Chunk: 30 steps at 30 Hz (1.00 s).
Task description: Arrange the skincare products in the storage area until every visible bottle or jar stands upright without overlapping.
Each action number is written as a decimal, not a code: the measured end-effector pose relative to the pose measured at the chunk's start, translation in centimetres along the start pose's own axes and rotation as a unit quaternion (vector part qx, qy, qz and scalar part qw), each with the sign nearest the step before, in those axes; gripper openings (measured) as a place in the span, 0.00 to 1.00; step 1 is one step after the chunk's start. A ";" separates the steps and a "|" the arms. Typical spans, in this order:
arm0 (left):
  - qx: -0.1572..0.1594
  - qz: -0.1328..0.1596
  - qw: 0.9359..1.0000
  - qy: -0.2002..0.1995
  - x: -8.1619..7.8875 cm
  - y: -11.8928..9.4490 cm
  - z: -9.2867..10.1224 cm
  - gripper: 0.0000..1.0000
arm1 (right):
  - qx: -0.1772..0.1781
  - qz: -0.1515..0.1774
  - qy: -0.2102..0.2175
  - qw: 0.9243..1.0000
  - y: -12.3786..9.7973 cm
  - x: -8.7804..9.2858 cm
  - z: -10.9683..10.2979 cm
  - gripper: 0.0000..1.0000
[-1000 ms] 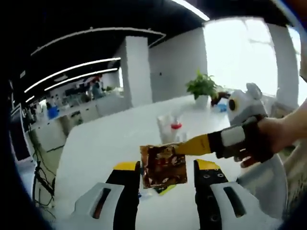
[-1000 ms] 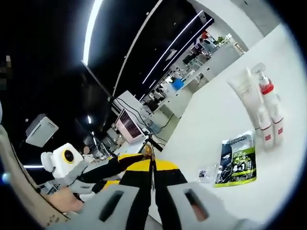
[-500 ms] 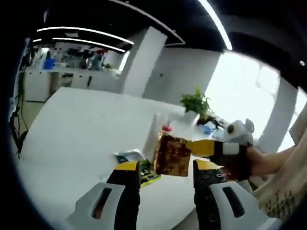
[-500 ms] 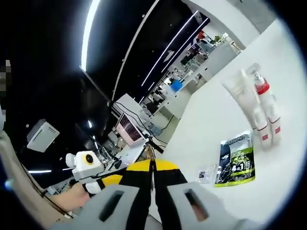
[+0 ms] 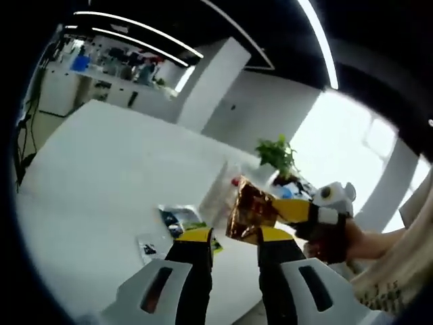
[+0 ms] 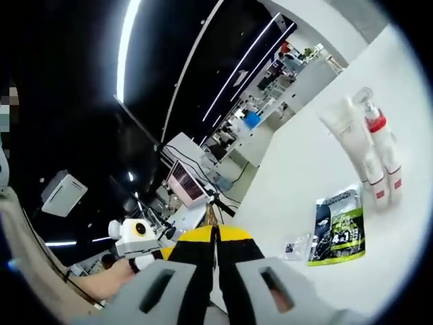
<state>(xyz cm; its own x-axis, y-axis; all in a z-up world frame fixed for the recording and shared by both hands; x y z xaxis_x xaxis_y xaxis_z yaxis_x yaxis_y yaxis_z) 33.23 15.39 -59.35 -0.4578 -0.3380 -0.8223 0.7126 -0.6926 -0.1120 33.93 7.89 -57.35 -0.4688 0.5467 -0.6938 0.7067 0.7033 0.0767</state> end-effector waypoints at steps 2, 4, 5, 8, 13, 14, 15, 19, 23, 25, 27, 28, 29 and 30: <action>-0.002 0.000 1.000 -0.005 0.1 0.1 -0.3 0.17 | 0.000 -0.002 0.002 1.000 0.1 0.1 0.1 0.01; -0.001 -0.003 1.000 -0.010 0.2 0.2 -0.4 0.15 | 0.000 -0.004 0.002 1.000 0.3 0.1 0.2 0.01; -0.001 -0.003 1.000 -0.010 0.3 0.2 -0.4 0.13 | 0.000 -0.005 0.002 1.000 0.4 0.2 0.3 0.01; -0.001 -0.003 1.000 -0.019 0.4 0.4 -0.7 0.09 | 0.001 -0.012 0.000 1.000 0.8 0.4 0.4 0.01; -0.012 0.000 0.999 -0.046 0.5 0.5 -1.4 0.02 | 0.005 -0.024 -0.021 0.999 1.5 0.7 0.8 0.01; -0.015 0.002 0.999 -0.047 0.5 0.5 -1.5 0.00 | 0.008 -0.027 -0.029 0.999 1.6 0.7 1.1 0.01; -0.017 0.004 0.998 -0.056 0.5 0.4 -1.6 0.00 | 0.011 -0.032 -0.036 0.999 1.7 0.8 1.3 0.01; -0.026 0.005 0.996 -0.081 0.7 0.5 -2.3 0.00 | 0.020 -0.052 -0.071 0.996 2.4 1.2 2.0 0.01; -0.039 0.000 0.994 -0.098 1.2 0.5 -3.1 0.00 | 0.035 -0.083 -0.121 0.989 3.2 2.0 3.0 0.01; -0.046 -0.001 0.993 -0.106 1.4 0.5 -3.5 0.00 | 0.038 -0.094 -0.138 0.985 3.7 2.3 3.3 0.01; -0.052 -0.001 0.992 -0.117 1.7 0.5 -3.9 0.00 | 0.041 -0.104 -0.154 0.982 4.0 2.6 3.7 0.01; -0.054 -0.002 0.991 -0.121 1.8 0.6 -4.2 0.00 | 0.042 -0.108 -0.161 0.980 4.1 2.7 3.9 0.01; -0.055 -0.002 0.991 -0.123 1.8 0.6 -4.3 0.00 | 0.045 -0.116 -0.173 0.977 4.3 2.9 4.2 0.01; -0.057 -0.003 0.990 -0.127 2.0 0.6 -4.5 0.00 | 0.047 -0.120 -0.181 0.975 4.4 3.0 4.4 0.01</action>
Point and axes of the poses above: the point that each gripper's makers call its tool centre point, and the gripper's own axes: y roughly forward along the fingers, z roughly to its right, x roughly out of its underside, the point moved 1 cm from there along -y, roughly backward along the fingers, and after that the axes turned 9 degrees about z, right-handed, at the moved point
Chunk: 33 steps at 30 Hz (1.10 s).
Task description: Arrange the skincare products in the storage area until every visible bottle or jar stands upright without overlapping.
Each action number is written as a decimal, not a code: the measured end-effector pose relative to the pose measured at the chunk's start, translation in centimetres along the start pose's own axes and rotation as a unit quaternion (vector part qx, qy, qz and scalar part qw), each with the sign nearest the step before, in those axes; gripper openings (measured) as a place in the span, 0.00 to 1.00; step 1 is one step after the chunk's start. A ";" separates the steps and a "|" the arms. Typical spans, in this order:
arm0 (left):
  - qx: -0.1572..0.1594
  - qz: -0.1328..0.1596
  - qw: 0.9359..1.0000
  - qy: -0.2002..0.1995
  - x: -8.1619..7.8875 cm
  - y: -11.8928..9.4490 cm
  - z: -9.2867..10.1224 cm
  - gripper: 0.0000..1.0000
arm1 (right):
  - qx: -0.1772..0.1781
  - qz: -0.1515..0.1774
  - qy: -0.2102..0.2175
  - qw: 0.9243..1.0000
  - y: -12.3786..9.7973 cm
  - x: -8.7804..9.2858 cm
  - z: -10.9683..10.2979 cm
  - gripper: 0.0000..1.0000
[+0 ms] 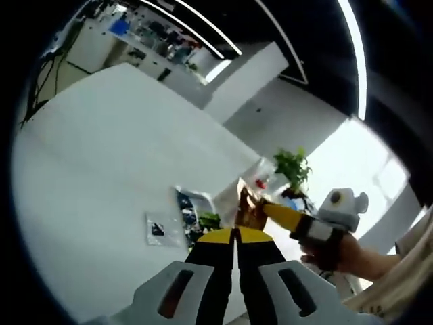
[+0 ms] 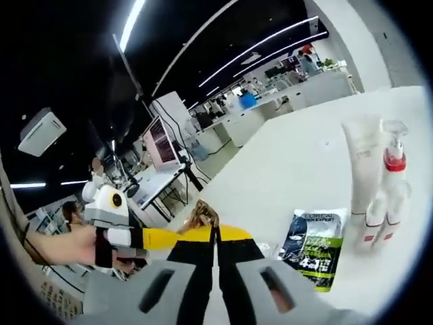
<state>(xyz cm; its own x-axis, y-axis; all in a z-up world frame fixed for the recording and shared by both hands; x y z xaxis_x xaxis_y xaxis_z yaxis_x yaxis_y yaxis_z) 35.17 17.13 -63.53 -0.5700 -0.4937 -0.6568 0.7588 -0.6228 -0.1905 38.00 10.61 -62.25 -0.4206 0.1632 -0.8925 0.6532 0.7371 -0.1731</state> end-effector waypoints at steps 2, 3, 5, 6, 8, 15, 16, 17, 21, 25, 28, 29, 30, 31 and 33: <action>-0.003 -0.003 1.000 -0.007 0.2 0.2 -0.4 0.00 | 0.005 -0.011 -0.021 1.000 0.4 0.4 0.5 0.01; -0.006 -0.004 1.000 -0.009 0.3 0.4 -0.6 0.00 | 0.007 -0.014 -0.024 1.000 0.5 0.5 0.6 0.01; -0.008 -0.006 1.000 -0.012 0.4 0.6 -0.8 0.00 | 0.011 -0.022 -0.037 0.999 0.9 0.8 1.0 0.01; -0.011 -0.007 1.000 -0.016 0.4 0.8 -1.0 0.00 | 0.012 -0.027 -0.047 0.998 1.2 1.0 1.3 0.01; -0.014 -0.008 1.000 -0.019 0.4 1.1 -1.3 0.00 | 0.013 -0.032 -0.060 0.998 1.7 1.1 1.7 0.01; -0.028 -0.012 0.999 -0.033 0.5 2.2 -2.7 0.00 | 0.012 -0.051 -0.105 0.993 3.1 1.6 2.9 0.01; -0.032 -0.016 0.999 -0.031 0.6 2.4 -3.0 0.00 | 0.011 -0.053 -0.112 0.992 3.3 1.7 3.1 0.01; -0.037 -0.021 0.999 -0.023 0.7 2.5 -3.2 0.00 | 0.010 -0.056 -0.116 0.992 3.5 1.8 3.2 0.01; -0.052 -0.043 0.998 0.005 1.0 3.3 -4.0 0.00 | 0.013 -0.065 -0.135 0.989 4.2 2.3 4.0 0.01; -0.058 -0.050 0.997 0.012 0.9 4.3 -4.9 0.00 | 0.021 -0.072 -0.143 0.987 5.1 2.6 5.0 0.01; -0.060 -0.053 0.997 0.015 0.7 4.8 -5.5 0.00 | 0.023 -0.076 -0.151 0.985 5.8 2.7 5.7 0.01; -0.062 -0.055 0.996 0.016 0.7 5.1 -5.8 0.00 | 0.023 -0.079 -0.156 0.984 6.1 2.8 5.9 0.01; -0.063 -0.055 0.996 0.016 0.7 5.2 -6.0 0.00 | 0.023 -0.080 -0.160 0.984 6.4 2.9 6.1 0.01; -0.064 -0.057 0.996 0.017 0.6 5.4 -6.3 0.00 | 0.023 -0.082 -0.165 0.983 6.7 3.0 6.3 0.02; -0.068 -0.060 0.996 0.018 0.6 5.8 -6.9 0.00 | 0.023 -0.085 -0.171 0.981 7.1 3.2 6.6 0.02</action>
Point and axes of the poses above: the point that each gripper's makers call its tool centre point, and the gripper's own axes: y roughly forward along the fingers, z roughly to its right, x roughly out of its underside, the point moved 1 cm from there along -y, roughly backward along the fingers, and after that the axes turned 9 degrees about z, right-handed, at the moved point
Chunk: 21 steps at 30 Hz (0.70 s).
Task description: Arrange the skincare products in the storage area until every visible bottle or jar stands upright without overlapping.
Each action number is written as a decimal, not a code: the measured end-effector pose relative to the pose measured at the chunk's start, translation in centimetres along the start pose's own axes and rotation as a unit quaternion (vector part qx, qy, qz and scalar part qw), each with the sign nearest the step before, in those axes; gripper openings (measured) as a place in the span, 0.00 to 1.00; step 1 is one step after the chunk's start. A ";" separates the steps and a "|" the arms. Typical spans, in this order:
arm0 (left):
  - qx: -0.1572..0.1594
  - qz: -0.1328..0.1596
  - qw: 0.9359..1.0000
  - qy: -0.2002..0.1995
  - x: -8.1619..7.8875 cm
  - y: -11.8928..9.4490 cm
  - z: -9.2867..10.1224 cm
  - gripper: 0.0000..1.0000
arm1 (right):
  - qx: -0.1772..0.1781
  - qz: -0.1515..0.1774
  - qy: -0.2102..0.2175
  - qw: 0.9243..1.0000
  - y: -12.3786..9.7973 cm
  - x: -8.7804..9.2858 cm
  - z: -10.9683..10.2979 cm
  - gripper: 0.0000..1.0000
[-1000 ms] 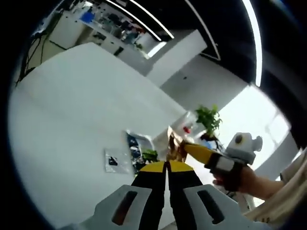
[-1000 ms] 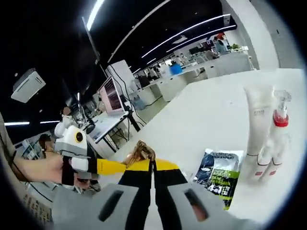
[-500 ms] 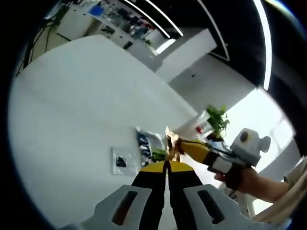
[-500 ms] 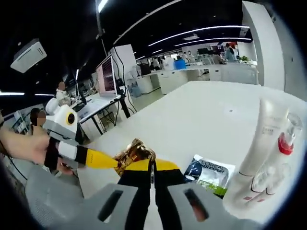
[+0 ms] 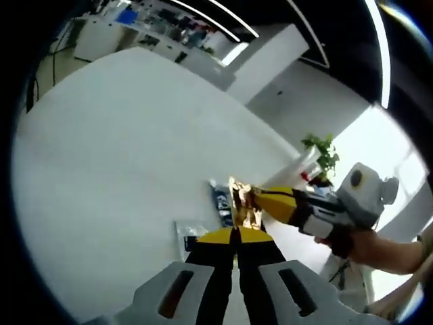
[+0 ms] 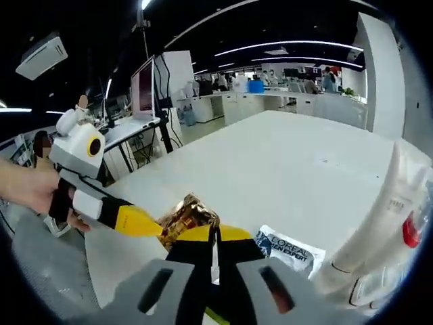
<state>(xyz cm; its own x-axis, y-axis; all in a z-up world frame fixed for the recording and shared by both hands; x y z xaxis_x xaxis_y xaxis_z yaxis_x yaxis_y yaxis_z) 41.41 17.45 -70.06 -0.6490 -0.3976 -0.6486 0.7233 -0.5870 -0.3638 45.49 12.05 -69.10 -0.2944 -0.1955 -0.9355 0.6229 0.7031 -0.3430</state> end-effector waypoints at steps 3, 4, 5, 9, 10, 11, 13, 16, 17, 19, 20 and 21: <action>-0.005 -0.004 1.000 0.002 -0.2 0.6 -0.7 0.00 | 0.003 -0.004 -0.009 1.000 0.9 0.4 0.5 0.02; -0.007 -0.005 1.000 0.002 -0.3 0.8 -0.9 0.00 | 0.004 -0.005 -0.010 1.000 1.1 0.5 0.6 0.02; -0.008 -0.005 1.000 0.002 -0.3 1.0 -1.1 0.00 | 0.005 -0.006 -0.013 1.000 1.4 0.6 0.8 0.02; -0.014 -0.011 1.000 0.003 -0.3 1.7 -1.9 0.00 | 0.004 -0.013 -0.020 1.000 2.2 1.2 1.3 0.02; -0.015 -0.013 1.000 0.004 -0.2 1.8 -2.1 0.00 | 0.003 -0.016 -0.023 1.000 2.4 1.4 1.4 0.02; -0.016 -0.014 1.000 0.005 -0.2 1.9 -2.2 0.00 | 0.002 -0.018 -0.025 1.000 2.7 1.5 1.5 0.02; -0.018 -0.017 1.000 0.007 -0.1 2.3 -2.6 0.00 | 0.002 -0.023 -0.032 0.999 3.0 1.8 1.7 0.02; -0.022 -0.021 1.000 0.008 0.0 2.8 -3.2 0.00 | 0.000 -0.031 -0.049 0.998 3.7 2.2 2.1 0.02; -0.023 -0.023 0.999 0.008 0.1 3.1 -3.4 0.00 | 0.000 -0.033 -0.053 0.998 3.9 2.3 2.2 0.02; -0.026 -0.026 0.999 0.009 0.1 3.5 -3.9 0.00 | -0.002 -0.039 -0.062 0.997 4.3 2.6 2.4 0.02; -0.028 -0.028 0.999 0.009 0.2 3.6 -4.1 0.00 | -0.003 -0.041 -0.066 0.997 4.5 2.8 2.5 0.03; -0.030 -0.029 0.999 0.009 0.2 3.8 -4.3 0.00 | -0.003 -0.045 -0.069 0.997 4.7 3.0 2.6 0.03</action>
Point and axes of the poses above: the point that each gripper's makers call its tool centre point, and the gripper's own axes: y roughly forward along the fingers, z roughly to its right, x roughly out of its underside, the point moved 1 cm from there along -y, roughly backward along the fingers, and after that the axes turned 9 degrees about z, right-handed, at the moved point
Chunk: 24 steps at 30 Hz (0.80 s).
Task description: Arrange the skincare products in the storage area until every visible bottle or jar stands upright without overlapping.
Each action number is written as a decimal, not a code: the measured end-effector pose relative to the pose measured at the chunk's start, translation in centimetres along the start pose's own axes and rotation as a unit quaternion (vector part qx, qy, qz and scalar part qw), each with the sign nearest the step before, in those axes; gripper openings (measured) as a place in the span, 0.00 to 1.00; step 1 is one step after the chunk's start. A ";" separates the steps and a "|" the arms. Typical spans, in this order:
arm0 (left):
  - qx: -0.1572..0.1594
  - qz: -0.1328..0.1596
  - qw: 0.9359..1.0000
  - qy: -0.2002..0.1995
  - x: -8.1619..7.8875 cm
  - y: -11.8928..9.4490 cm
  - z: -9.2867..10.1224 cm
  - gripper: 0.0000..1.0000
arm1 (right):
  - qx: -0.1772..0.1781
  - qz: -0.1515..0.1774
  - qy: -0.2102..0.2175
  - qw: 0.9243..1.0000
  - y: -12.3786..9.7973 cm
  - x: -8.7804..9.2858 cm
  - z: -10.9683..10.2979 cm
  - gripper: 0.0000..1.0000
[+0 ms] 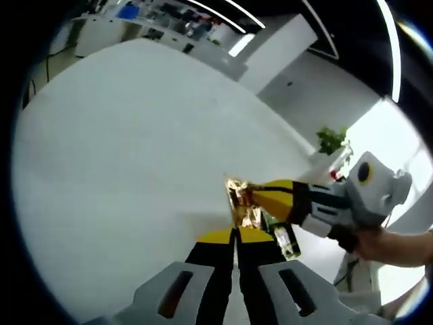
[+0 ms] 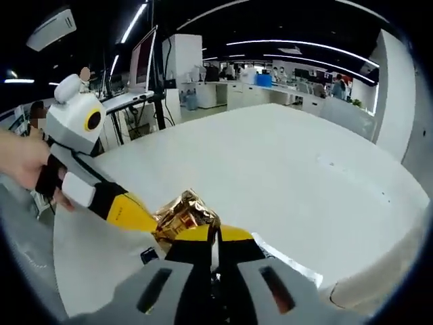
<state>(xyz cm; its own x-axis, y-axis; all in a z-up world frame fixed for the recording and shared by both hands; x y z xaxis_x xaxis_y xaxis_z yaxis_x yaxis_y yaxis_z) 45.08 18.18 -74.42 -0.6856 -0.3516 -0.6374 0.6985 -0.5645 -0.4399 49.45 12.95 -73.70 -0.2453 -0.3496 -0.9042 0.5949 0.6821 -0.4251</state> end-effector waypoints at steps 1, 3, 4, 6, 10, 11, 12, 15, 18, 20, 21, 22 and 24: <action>-0.001 -0.001 1.000 -0.001 0.0 0.1 -0.1 0.00 | 0.000 -0.002 -0.002 1.000 0.1 0.1 0.1 0.03; -0.005 -0.003 1.000 -0.002 0.0 0.5 -0.4 0.00 | 0.000 -0.006 -0.009 1.000 0.4 0.4 0.3 0.03; -0.006 -0.004 1.000 -0.003 0.0 0.7 -0.6 0.00 | 0.001 -0.008 -0.011 1.000 0.5 0.5 0.4 0.03; -0.009 -0.006 1.000 -0.005 0.0 1.1 -0.9 0.00 | 0.002 -0.013 -0.015 1.000 0.8 0.9 0.6 0.03; -0.015 -0.012 1.000 -0.009 0.3 1.7 -1.4 0.00 | 0.000 -0.025 -0.031 0.999 1.4 1.5 0.9 0.03; -0.017 -0.014 1.000 -0.010 0.4 1.8 -1.6 0.00 | 0.000 -0.026 -0.033 0.999 1.5 1.6 0.9 0.03; -0.019 -0.015 1.000 -0.009 0.5 1.9 -1.7 0.00 | -0.001 -0.028 -0.036 0.999 1.6 1.6 0.9 0.03; -0.022 -0.017 1.000 -0.010 0.6 2.0 -1.9 0.00 | -0.005 -0.033 -0.047 0.998 1.9 1.8 0.9 0.03; -0.025 -0.019 0.999 -0.006 0.6 2.2 -2.2 0.00 | -0.006 -0.037 -0.061 0.997 2.2 2.1 0.9 0.03; -0.026 -0.018 0.999 -0.004 0.5 2.3 -2.3 0.00 | -0.005 -0.040 -0.073 0.996 2.4 2.2 1.0 0.03; -0.026 -0.018 1.000 -0.003 0.5 2.3 -2.3 0.00 | -0.005 -0.041 -0.076 0.996 2.4 2.2 1.0 0.03; -0.025 -0.018 1.000 0.001 0.5 2.4 -2.3 0.00 | -0.003 -0.042 -0.080 0.996 2.5 2.2 1.1 0.03; -0.025 -0.017 1.000 0.008 0.4 2.6 -2.3 0.00 | -0.002 -0.044 -0.088 0.995 2.6 2.2 1.1 0.03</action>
<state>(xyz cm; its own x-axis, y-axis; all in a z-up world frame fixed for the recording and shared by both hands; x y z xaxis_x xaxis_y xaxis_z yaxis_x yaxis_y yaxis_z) 47.06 18.32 -77.32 -0.7063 -0.3213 -0.6308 0.6843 -0.5381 -0.4921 51.33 13.21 -76.74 -0.1571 -0.5150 -0.8427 0.5745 0.6464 -0.5022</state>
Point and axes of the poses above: the point that each gripper's makers call its tool centre point, and the gripper's own axes: y roughly forward along the fingers, z roughly to its right, x roughly out of its underside, the point moved 1 cm from there along -y, roughly backward along the fingers, and after that the axes turned 9 degrees about z, right-handed, at the moved point
